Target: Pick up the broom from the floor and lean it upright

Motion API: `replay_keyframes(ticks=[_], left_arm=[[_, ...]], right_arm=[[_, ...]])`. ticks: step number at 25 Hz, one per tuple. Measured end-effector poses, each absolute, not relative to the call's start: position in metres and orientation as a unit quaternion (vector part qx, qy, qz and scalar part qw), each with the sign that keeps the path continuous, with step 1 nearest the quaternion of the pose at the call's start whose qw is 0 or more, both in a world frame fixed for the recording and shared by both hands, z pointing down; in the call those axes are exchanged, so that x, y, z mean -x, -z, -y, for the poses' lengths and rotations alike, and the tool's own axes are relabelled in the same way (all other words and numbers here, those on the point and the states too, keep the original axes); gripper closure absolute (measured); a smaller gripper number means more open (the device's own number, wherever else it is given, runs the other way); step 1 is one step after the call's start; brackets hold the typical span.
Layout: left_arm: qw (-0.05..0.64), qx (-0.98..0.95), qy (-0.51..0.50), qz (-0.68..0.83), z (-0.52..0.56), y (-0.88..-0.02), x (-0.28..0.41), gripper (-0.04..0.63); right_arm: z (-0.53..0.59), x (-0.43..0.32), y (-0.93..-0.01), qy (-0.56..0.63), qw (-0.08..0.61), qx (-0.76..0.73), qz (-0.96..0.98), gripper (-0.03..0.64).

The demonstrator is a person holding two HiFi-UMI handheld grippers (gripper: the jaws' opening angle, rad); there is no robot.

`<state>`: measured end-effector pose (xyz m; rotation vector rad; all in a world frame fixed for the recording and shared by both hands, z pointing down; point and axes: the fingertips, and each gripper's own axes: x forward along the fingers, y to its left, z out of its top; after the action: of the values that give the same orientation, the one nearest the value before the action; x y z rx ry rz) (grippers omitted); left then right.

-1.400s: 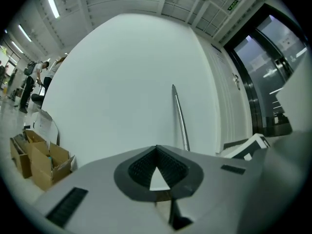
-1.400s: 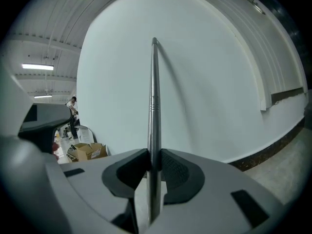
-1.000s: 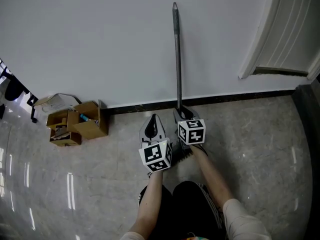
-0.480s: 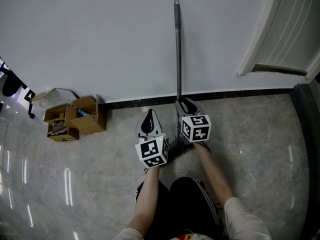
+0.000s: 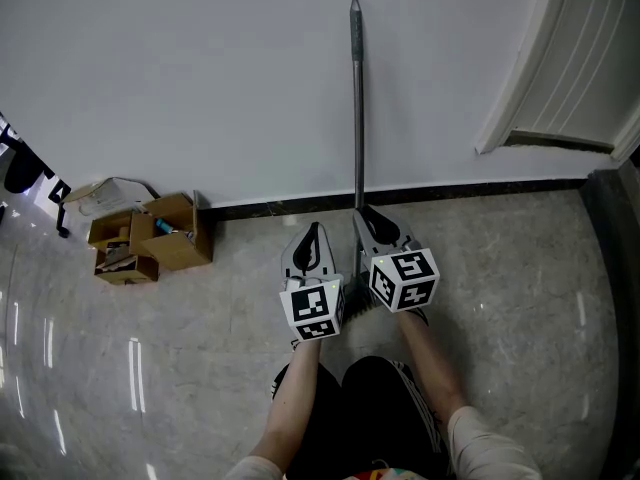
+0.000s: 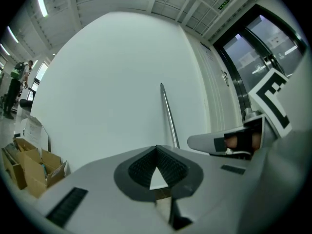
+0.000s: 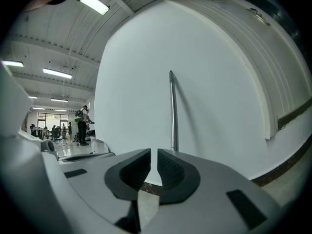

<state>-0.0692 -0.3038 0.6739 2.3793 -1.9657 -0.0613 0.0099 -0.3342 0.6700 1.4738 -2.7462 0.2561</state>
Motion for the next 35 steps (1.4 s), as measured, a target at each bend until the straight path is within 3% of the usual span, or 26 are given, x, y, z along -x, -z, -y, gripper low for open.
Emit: replay_keyframes(ticks=[3,14,23,29,35], left_arm=[[0.031,-0.77,0.038,0.636,0.301,-0.668,0.071,0.551],[0.031,-0.762,0.08,0.642,0.301,-0.647,0.09,0.551],[0.004,-0.782,0.043,0.622,0.294,-0.652,0.079,0.551],[0.043,-0.779,0.022,0.625,0.305,-0.658,0.092,0.551],[0.104,-0.718,-0.023,0.688,0.291,-0.648,0.115,0.551]], right_arm=[[0.324,-0.007,-0.667,-0.061,0.017,-0.469,0.881,0.604],[0.313,-0.014,-0.681,-0.065,0.004,-0.485,0.872,0.604],[0.31,-0.016,-0.687,-0.065,-0.013,-0.477,0.876,0.604],[0.311,-0.018,-0.688,-0.084,-0.009,-0.486,0.87,0.604],[0.301,-0.02,-0.643,-0.169,0.037,-0.52,0.836,0.604]])
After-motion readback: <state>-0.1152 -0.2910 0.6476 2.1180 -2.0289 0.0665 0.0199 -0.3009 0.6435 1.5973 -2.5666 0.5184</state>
